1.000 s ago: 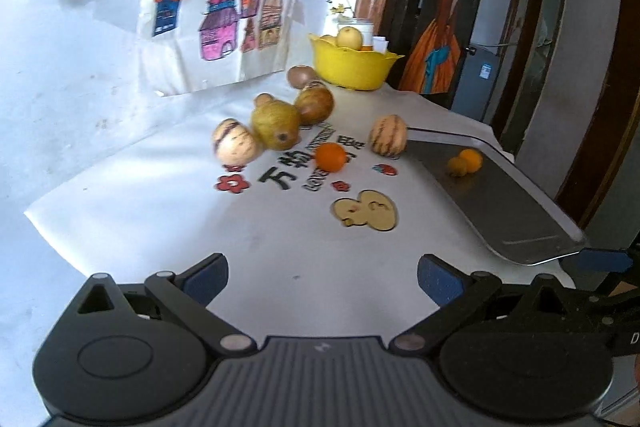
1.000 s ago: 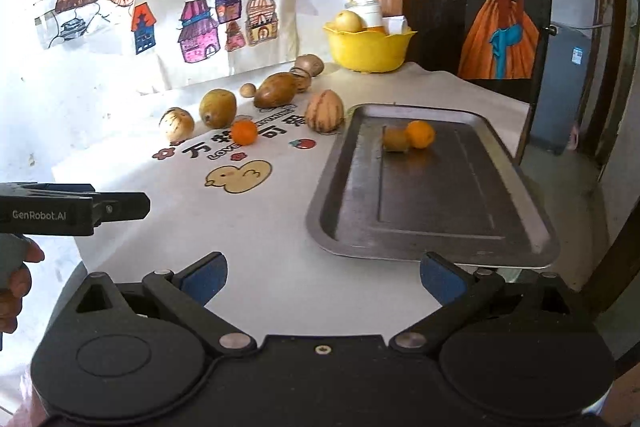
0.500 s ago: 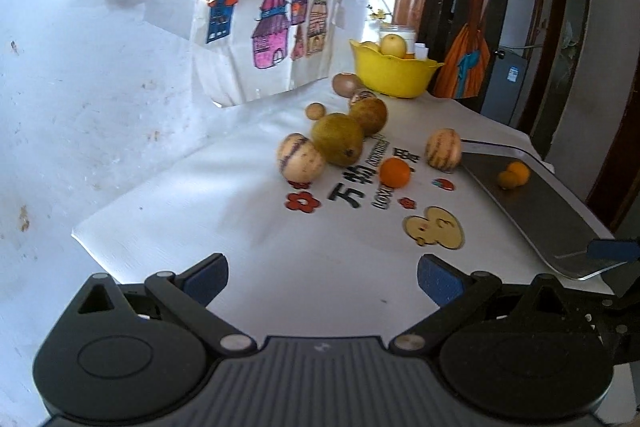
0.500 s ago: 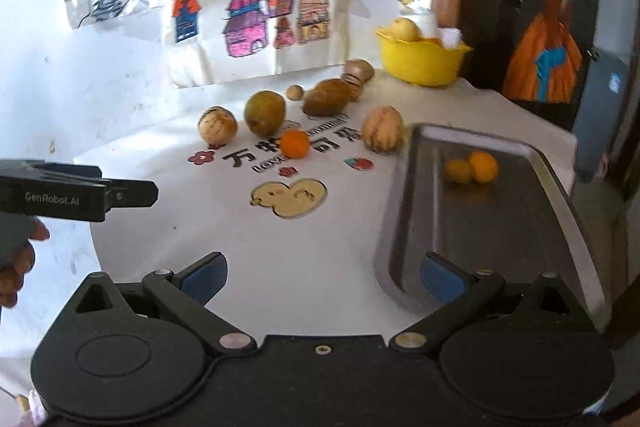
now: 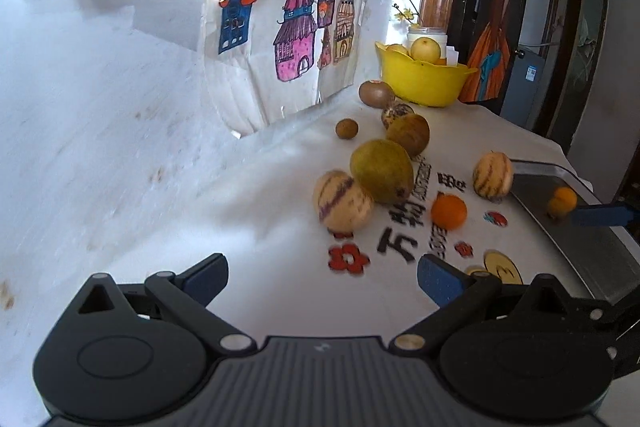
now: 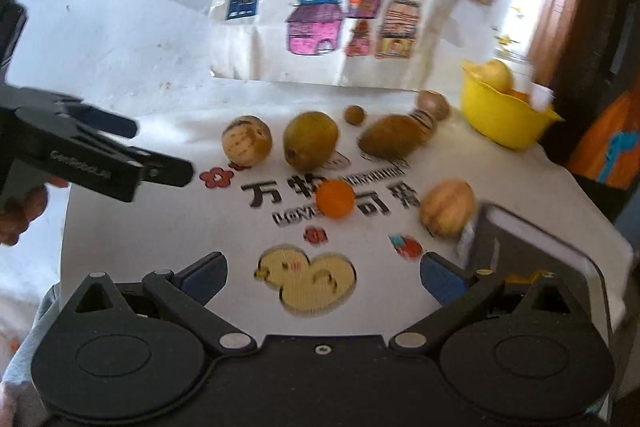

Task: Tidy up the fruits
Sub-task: 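Grasp a second orange with the right tool while the left tool grasps a striped pepino melon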

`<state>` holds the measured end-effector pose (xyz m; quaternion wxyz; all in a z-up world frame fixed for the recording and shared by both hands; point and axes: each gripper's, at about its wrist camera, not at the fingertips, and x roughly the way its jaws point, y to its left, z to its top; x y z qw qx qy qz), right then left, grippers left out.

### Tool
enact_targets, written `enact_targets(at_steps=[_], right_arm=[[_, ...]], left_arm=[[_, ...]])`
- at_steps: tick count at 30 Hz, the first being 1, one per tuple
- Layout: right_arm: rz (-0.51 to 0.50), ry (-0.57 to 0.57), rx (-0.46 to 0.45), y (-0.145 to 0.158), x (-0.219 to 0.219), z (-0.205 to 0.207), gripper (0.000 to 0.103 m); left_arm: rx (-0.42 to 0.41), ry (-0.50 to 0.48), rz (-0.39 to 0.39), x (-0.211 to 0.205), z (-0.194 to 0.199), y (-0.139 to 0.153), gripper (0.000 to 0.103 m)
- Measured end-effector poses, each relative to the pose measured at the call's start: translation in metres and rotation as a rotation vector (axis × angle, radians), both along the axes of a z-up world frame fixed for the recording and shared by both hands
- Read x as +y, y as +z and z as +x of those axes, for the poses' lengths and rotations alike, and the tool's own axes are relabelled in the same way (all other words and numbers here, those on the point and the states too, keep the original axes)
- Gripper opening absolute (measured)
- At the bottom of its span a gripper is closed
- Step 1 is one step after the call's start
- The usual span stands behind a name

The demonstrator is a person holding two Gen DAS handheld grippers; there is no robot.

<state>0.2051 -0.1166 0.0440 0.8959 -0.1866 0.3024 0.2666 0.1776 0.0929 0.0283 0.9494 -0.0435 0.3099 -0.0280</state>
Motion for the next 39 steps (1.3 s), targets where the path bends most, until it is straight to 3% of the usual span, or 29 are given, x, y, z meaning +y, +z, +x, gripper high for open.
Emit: enact_targets(at_steps=[8, 14, 20, 30, 39], right_arm=[[0.018, 0.049, 0.009, -0.008, 0.014, 0.046, 0.099], [0.027, 0.033, 0.006, -0.017, 0.017, 0.065, 0.089], [0.018, 0.036, 0.019, -0.026, 0.019, 0.074, 0.078], [0.025, 0.037, 0.033, -0.032, 0.022, 0.083, 0.058], [0.052, 0.029, 0.062, -0.034, 0.022, 0.089, 0.047]], left_arm=[[0.015, -0.039, 0.009, 0.001, 0.041, -0.007, 0.103], [0.027, -0.091, 0.061, -0.004, 0.060, -0.013, 0.102], [0.024, -0.126, 0.056, -0.004, 0.070, -0.014, 0.101], [0.036, -0.148, 0.023, -0.001, 0.080, -0.017, 0.083], [0.050, -0.175, -0.020, 0.000, 0.084, -0.018, 0.066]])
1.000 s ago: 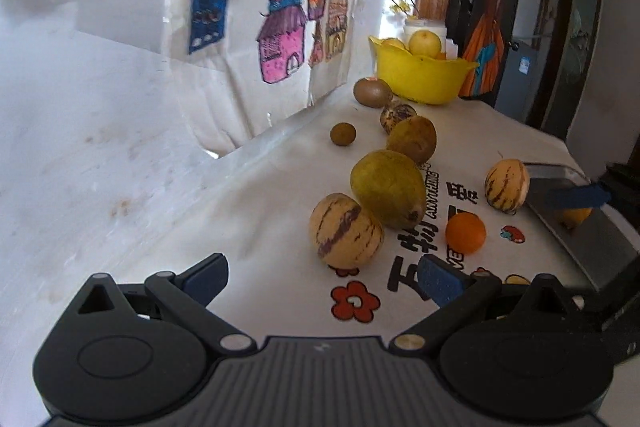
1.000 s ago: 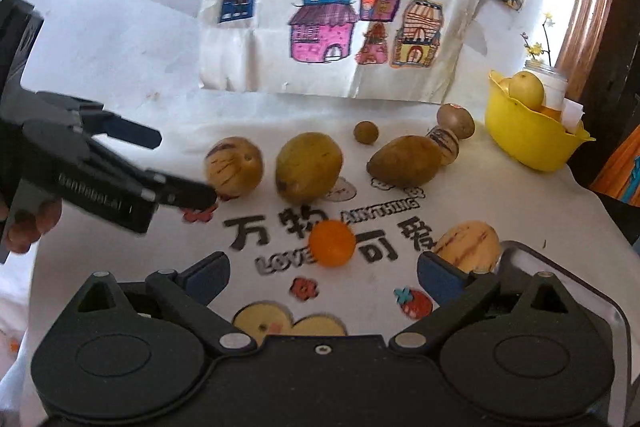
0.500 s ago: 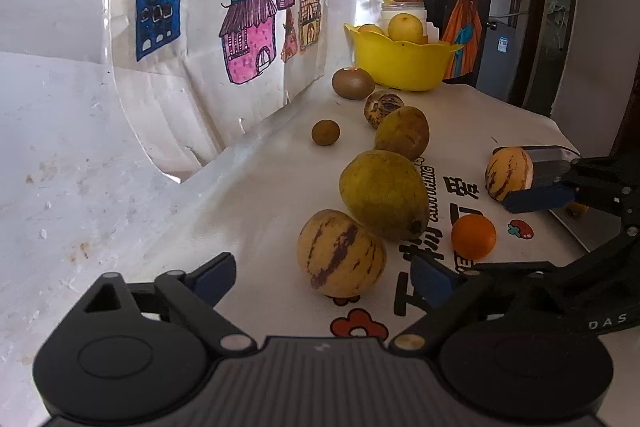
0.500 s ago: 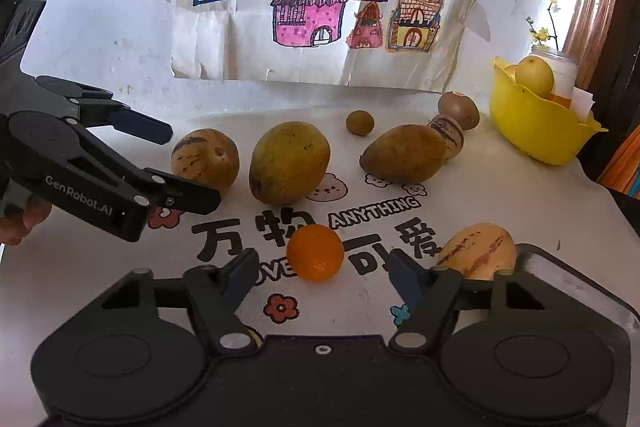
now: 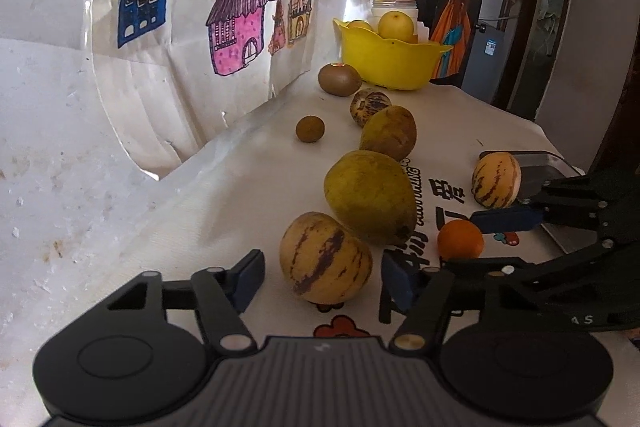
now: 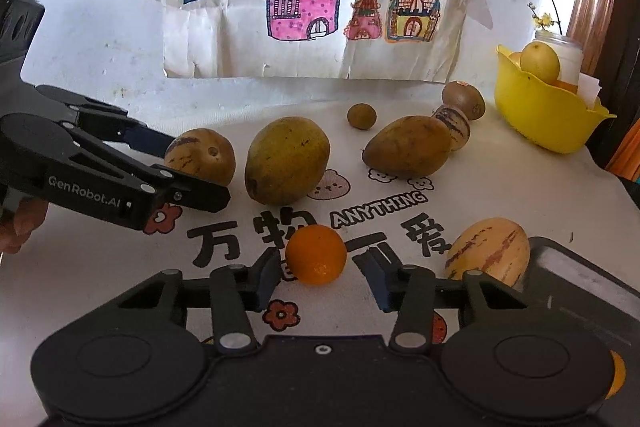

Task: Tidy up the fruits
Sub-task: 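Grasp a second orange with the right tool while the left tool grasps a striped pepino melon, then lower the orange into the tray with the right tool while the left tool releases the pepino there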

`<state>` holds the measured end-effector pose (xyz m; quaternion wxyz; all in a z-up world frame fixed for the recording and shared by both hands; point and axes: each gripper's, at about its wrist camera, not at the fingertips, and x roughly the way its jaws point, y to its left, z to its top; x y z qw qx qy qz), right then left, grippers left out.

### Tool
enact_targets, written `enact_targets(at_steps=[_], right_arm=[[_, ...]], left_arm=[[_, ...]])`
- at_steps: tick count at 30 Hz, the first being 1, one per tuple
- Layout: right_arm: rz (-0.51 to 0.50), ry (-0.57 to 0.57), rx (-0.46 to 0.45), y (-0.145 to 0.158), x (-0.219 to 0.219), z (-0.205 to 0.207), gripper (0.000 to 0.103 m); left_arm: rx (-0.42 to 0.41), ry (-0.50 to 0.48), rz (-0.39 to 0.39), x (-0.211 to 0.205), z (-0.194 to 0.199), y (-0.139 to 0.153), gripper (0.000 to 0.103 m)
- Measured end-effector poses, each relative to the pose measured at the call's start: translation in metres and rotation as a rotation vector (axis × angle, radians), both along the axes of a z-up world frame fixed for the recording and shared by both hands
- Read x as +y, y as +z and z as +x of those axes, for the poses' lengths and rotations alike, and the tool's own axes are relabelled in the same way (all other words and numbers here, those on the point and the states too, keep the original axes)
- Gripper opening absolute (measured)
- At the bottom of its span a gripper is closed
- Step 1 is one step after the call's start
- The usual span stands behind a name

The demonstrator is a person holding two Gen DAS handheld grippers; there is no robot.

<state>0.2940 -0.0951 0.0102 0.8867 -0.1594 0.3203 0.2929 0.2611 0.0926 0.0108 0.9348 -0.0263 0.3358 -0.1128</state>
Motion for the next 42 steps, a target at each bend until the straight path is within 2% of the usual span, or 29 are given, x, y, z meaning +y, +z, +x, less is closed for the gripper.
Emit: enact_targets(at_steps=[6, 9, 24, 35, 42], right_arm=[[0.019, -0.006, 0.018, 0.000, 0.000, 0.003, 0.040], [0.017, -0.002, 0.013, 0.000, 0.001, 0.001, 0.035], [0.065, -0.011, 0.024, 0.009, -0.010, -0.016, 0.035], [0.144, -0.120, 0.002, 0.032, -0.067, -0.046, 0.035], [0.127, -0.229, -0.050, 0.041, -0.117, -0.063, 0.035]], left_arm=[[0.004, -0.002, 0.000, -0.002, 0.000, 0.000, 0.052], [0.008, 0.002, -0.012, -0.001, 0.000, 0.000, 0.051], [0.013, 0.021, -0.064, -0.007, -0.022, 0.006, 0.050], [-0.002, -0.023, -0.105, -0.034, -0.038, 0.020, 0.050], [-0.016, -0.091, -0.135, -0.074, -0.035, 0.025, 0.050]])
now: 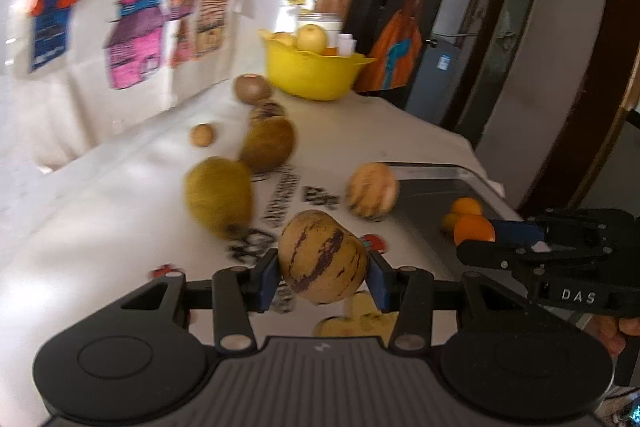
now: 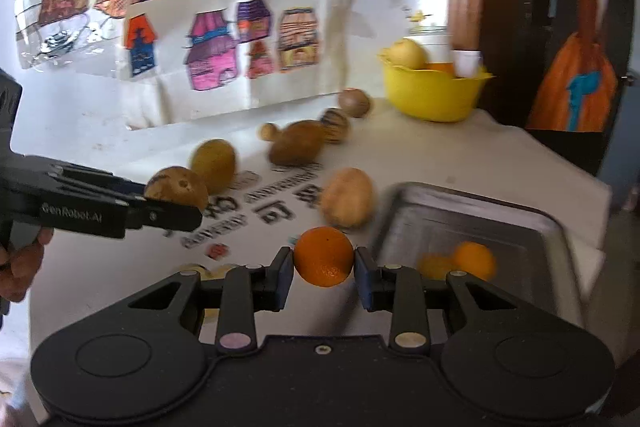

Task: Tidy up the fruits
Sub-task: 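Lower the orange into the tray with the right tool while the left tool releases the pepino there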

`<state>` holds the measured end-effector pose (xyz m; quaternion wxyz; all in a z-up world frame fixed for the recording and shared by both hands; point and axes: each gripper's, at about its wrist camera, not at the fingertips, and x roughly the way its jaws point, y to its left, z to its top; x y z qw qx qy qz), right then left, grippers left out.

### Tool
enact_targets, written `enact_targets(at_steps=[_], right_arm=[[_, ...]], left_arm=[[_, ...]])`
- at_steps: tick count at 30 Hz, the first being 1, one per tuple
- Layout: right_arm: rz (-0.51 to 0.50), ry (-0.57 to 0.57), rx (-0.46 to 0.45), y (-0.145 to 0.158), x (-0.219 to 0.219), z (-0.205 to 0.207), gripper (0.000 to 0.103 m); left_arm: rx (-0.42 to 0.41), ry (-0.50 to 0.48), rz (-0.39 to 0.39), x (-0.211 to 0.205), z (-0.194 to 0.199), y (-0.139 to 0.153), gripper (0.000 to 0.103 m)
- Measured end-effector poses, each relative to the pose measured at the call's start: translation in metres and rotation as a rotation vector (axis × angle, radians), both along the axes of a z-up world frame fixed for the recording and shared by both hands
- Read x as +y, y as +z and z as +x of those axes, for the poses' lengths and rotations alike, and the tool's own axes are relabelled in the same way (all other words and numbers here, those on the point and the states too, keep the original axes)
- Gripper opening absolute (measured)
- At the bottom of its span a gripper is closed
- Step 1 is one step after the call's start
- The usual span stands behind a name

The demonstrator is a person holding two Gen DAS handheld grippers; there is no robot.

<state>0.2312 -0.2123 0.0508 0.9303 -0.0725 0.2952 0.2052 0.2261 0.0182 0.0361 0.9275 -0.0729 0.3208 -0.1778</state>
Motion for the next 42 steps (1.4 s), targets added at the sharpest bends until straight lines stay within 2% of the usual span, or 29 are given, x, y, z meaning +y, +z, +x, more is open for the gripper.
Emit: enact_targets(at_steps=[8, 17, 24, 30, 42], right_arm=[[-0.019, -0.128, -0.014, -0.005, -0.059, -0.007, 0.035], [0.002, -0.205, 0.019, -0.016, -0.101, 0.014, 0.035], [0.021, -0.204, 0.078, -0.027, -0.113, 0.042, 0.035], [0.017, -0.222, 0.093, -0.035, -0.119, 0.054, 0.035], [0.010, -0.208, 0.094, -0.040, -0.116, 0.056, 0.035]], left_arm=[[-0.003, -0.079, -0.021, -0.049, 0.008, 0.000, 0.050], [-0.007, -0.172, -0.021, -0.100, 0.016, -0.004, 0.050], [0.015, -0.239, 0.009, -0.129, 0.026, -0.014, 0.050], [0.000, -0.269, 0.059, -0.146, 0.028, -0.022, 0.050], [-0.004, -0.265, 0.110, -0.156, 0.029, -0.032, 0.050]])
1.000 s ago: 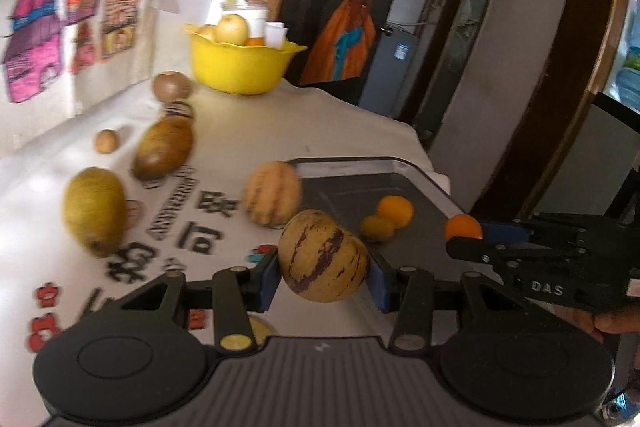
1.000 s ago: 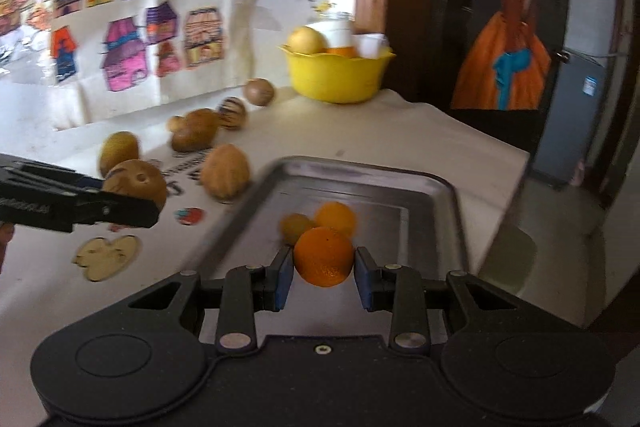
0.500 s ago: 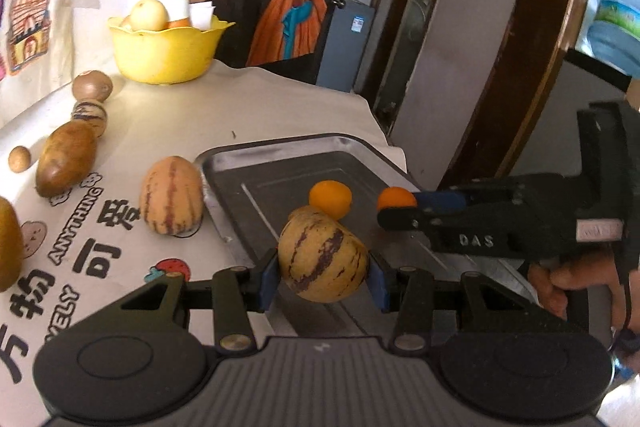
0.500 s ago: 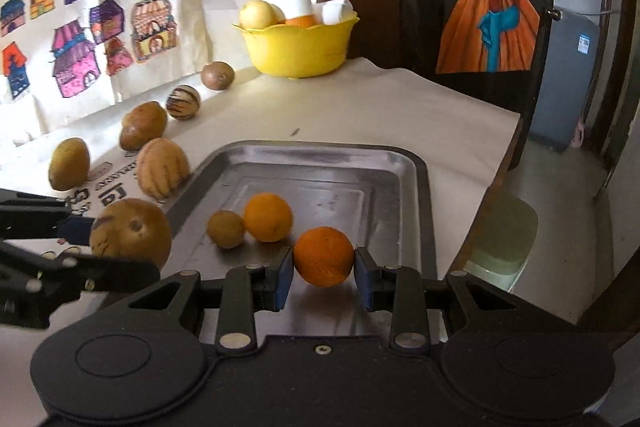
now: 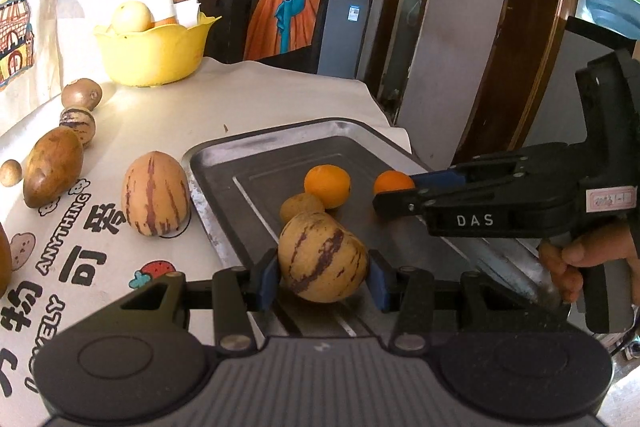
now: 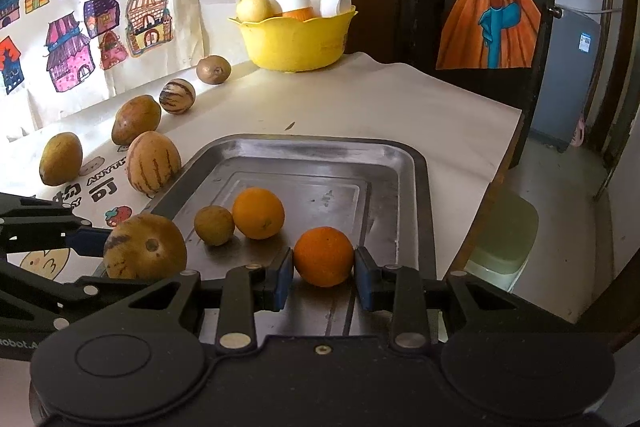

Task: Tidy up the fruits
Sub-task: 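Lower the orange into the tray with the right tool while the left tool releases the pepino there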

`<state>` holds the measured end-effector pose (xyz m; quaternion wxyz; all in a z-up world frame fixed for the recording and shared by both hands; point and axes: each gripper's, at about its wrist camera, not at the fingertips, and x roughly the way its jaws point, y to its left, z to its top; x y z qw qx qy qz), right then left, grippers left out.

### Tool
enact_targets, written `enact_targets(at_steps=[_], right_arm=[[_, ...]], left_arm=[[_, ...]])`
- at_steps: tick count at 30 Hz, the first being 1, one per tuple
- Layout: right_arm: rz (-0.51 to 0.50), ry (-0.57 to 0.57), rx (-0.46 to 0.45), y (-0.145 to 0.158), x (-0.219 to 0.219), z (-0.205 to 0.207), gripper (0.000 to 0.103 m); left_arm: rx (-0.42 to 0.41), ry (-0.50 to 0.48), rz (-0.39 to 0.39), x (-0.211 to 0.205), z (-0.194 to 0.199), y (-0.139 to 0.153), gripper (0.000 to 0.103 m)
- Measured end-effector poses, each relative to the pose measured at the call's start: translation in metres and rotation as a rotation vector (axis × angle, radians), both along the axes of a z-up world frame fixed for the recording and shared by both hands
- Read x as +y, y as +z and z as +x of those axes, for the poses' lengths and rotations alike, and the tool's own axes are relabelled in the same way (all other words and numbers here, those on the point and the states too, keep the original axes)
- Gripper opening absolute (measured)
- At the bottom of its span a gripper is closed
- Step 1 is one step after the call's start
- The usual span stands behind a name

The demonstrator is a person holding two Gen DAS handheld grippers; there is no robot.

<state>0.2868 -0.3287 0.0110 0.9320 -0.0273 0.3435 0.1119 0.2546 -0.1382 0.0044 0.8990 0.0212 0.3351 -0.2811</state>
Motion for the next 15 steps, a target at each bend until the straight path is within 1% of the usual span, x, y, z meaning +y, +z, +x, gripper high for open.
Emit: enact_targets(at_steps=[9, 15], right_arm=[[-0.022, 0.006, -0.003, 0.0003, 0.0031, -0.0004, 0.036], [-0.021, -0.002, -0.011, 0.0018, 0.0044, -0.0030, 0.040]], left_arm=[[0.009, 0.001, 0.001, 0.0000, -0.0004, -0.0010, 0.051], [0.006, -0.002, -0.002, 0.0008, -0.0033, 0.0004, 0.053]])
